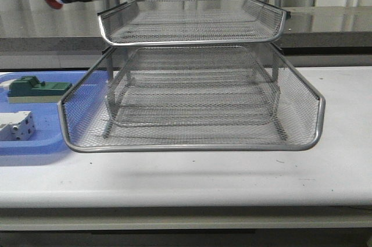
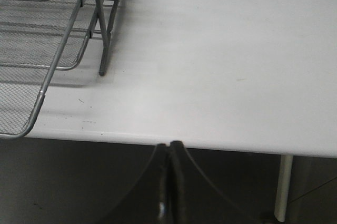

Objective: Place button on rack with both arms
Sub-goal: 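Carry the button over the pulled-out tray, lower it, open the left gripper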

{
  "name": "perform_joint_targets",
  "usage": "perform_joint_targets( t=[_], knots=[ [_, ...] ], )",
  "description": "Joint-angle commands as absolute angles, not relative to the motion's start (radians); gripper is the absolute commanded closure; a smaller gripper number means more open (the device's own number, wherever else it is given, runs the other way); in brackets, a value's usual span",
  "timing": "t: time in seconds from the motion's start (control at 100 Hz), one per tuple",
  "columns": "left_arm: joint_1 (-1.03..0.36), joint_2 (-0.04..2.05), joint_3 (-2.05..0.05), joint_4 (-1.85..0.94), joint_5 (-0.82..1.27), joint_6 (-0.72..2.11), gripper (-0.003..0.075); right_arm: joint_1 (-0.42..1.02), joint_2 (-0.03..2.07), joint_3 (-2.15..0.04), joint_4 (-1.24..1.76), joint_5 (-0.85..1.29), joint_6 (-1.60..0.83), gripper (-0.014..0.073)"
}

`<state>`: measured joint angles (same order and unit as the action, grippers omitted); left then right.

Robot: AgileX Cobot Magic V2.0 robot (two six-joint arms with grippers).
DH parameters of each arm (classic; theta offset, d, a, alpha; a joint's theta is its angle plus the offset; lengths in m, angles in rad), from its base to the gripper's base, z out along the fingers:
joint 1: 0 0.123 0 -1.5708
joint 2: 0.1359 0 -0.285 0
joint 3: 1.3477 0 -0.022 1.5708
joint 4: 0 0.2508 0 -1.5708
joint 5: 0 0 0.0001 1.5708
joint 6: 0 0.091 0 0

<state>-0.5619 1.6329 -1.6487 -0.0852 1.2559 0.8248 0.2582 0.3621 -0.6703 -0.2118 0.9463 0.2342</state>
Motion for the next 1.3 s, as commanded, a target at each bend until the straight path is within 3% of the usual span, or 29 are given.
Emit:
perform_joint_targets(
  t=[0.0, 0.28, 0.68, 0.78, 0.9, 1.0, 1.29],
  knots=[
    [-0.626, 1.620, -1.672, -0.105, 1.220, 0.811, 0.0692, 0.256, 0.366, -0.700, -0.235, 0.879, 0.236, 0.0662],
    [-0.745, 1.745, -1.672, -0.091, 1.103, 0.811, 0.0692, 0.256, 0.366, -0.700, -0.235, 0.879, 0.236, 0.0662],
    [-0.763, 1.853, -1.672, -0.075, 1.023, 0.811, 0.0676, 0.256, 0.366, -0.700, -0.235, 0.879, 0.236, 0.0662],
    [-0.763, 1.855, -1.672, -0.075, 1.022, 0.811, 0.0580, 0.256, 0.366, -0.700, -0.235, 0.879, 0.236, 0.0662],
    [-0.763, 1.855, -1.672, -0.075, 1.022, 0.811, 0.0360, 0.256, 0.366, -0.700, -0.235, 0.879, 0.236, 0.0662],
    [-0.763, 1.855, -1.672, -0.075, 1.022, 0.811, 0.0245, 0.256, 0.366, -0.700, -0.235, 0.879, 0.236, 0.0662],
    [-0.763, 1.848, -1.674, -0.075, 1.046, 0.788, 0.0222, 0.256, 0.366, -0.700, -0.235, 0.879, 0.236, 0.0662]
  ],
)
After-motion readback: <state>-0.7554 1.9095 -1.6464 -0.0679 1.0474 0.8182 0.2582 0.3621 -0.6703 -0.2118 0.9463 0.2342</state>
